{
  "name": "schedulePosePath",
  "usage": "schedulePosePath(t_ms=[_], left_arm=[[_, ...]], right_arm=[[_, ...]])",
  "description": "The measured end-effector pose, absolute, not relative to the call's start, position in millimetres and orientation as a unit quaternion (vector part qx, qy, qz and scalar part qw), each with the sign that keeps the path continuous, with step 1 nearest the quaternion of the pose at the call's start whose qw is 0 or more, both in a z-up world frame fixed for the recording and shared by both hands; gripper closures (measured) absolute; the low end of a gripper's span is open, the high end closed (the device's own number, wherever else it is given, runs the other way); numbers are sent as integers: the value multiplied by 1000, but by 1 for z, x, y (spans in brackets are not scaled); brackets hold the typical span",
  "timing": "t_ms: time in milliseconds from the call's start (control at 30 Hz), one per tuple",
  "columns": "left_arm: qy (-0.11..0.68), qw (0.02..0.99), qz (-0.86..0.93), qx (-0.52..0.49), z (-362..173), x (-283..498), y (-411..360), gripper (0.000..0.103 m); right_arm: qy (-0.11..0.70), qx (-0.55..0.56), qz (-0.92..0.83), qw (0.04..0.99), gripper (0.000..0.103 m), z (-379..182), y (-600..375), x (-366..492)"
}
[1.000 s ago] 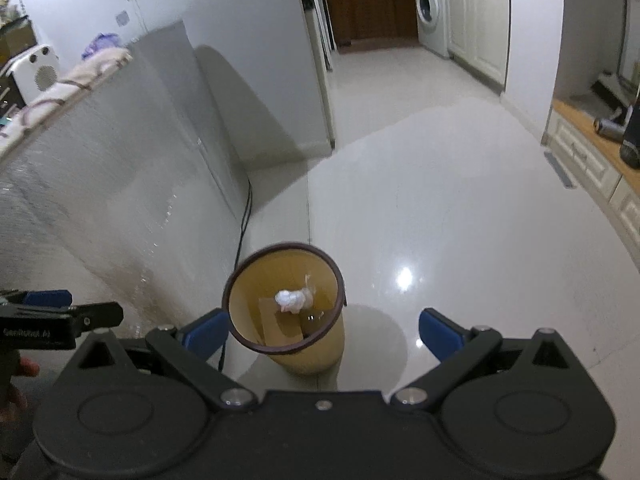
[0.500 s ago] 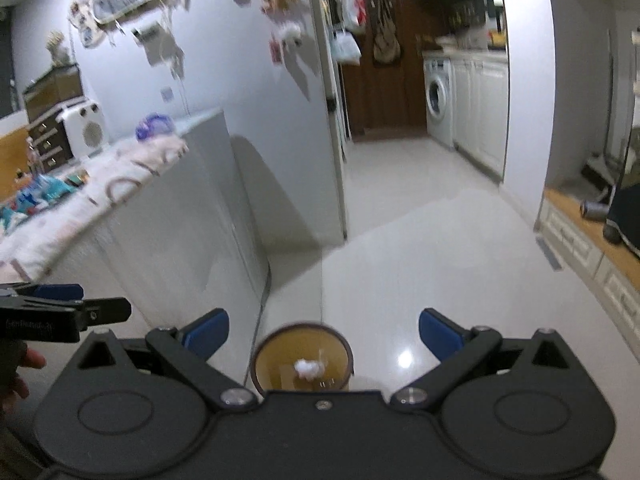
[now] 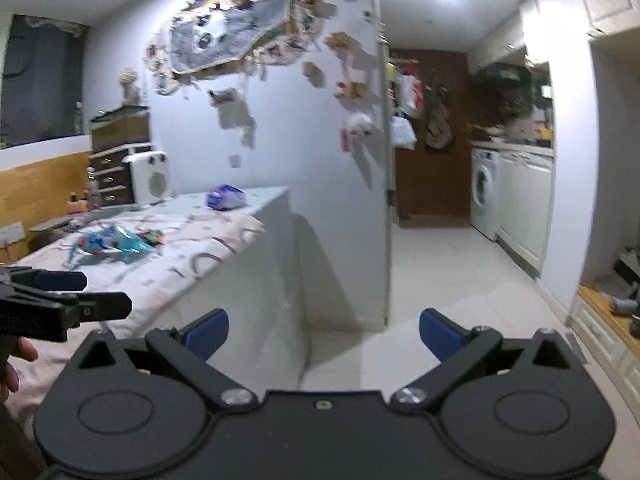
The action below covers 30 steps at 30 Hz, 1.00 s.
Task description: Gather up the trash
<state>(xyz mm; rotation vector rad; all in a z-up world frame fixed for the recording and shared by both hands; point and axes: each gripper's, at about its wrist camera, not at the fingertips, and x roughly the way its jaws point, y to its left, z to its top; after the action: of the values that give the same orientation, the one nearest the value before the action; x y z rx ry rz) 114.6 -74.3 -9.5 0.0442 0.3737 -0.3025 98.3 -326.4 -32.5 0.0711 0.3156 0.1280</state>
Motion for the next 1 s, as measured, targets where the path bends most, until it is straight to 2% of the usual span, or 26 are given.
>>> schedulePosePath(t_ms=[467,867,900,967,1000], left_arm=[[171,984,-45,32,23,146,57,0],[194,980,-19,-32,43,278,128,0],[195,980,-18,-41,41,291,132,0],[207,976,-8,-61,33,317,138,0],[218,973,-8,-74,26,331,143,0]], right_arm=[[136,37,166,976,0,-17,-212,163],[147,41,209,966,0,-8,-128,250],[148,42,212,965,1,-7,-125,258],[157,38,219,962,19,-5,-116,278],[170,38,224,959,33,-4,-111,291]])
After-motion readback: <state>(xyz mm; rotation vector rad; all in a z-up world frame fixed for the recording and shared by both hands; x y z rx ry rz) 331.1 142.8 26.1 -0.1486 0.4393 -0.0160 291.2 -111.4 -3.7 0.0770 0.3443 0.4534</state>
